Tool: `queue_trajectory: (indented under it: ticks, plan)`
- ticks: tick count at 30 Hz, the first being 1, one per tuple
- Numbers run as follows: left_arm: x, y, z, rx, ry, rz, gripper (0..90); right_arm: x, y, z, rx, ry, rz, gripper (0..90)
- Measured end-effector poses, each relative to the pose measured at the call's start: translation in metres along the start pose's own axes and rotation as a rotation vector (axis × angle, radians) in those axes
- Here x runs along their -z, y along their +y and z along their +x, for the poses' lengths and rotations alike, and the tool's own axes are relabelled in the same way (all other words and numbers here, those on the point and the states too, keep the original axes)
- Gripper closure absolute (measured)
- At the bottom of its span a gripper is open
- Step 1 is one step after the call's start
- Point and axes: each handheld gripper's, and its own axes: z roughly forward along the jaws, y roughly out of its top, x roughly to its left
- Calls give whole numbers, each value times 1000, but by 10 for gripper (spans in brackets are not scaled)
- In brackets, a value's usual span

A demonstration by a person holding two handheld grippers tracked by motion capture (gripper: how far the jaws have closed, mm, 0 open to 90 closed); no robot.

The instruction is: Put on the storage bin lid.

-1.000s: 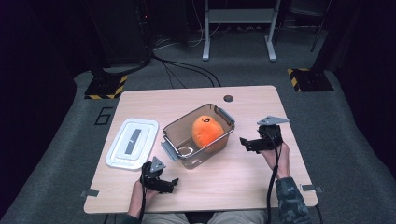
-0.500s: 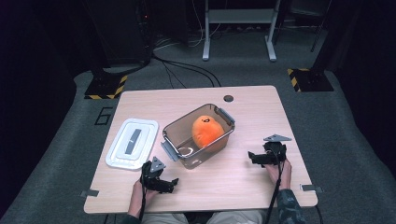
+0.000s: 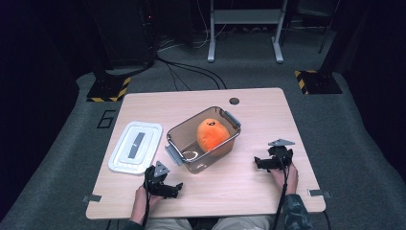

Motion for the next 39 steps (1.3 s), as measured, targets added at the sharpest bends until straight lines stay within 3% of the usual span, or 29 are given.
queue_trajectory:
  ticks: [4,9,15,23,24,25,30,31,33,39]
  plan:
    - [0,0,2,-1,-22,9,1,0,0,0,3,-2,-2,0]
    - [6,-2,11,18,9,26,1,0,0,0,4,-1,-2,0]
    - [23,0,29,76,37,-29,9,-1,0,1,4,-2,-5,0]
    - [35,16,69,139,97,-59,17,-1,0,0,8,1,-3,0]
    - [36,20,79,146,109,-57,20,-1,1,0,4,-2,-5,0]
    - [36,20,79,146,109,-57,20,-1,1,0,4,-2,-5,0]
    - [31,28,106,189,142,-56,14,-1,1,0,7,2,-4,0]
    - [31,28,106,189,142,-56,14,-1,1,0,7,2,-4,0]
    - [27,32,119,195,157,-39,14,-1,1,0,5,0,-5,0]
    - [17,35,138,223,178,-18,11,-1,1,0,7,1,-5,0]
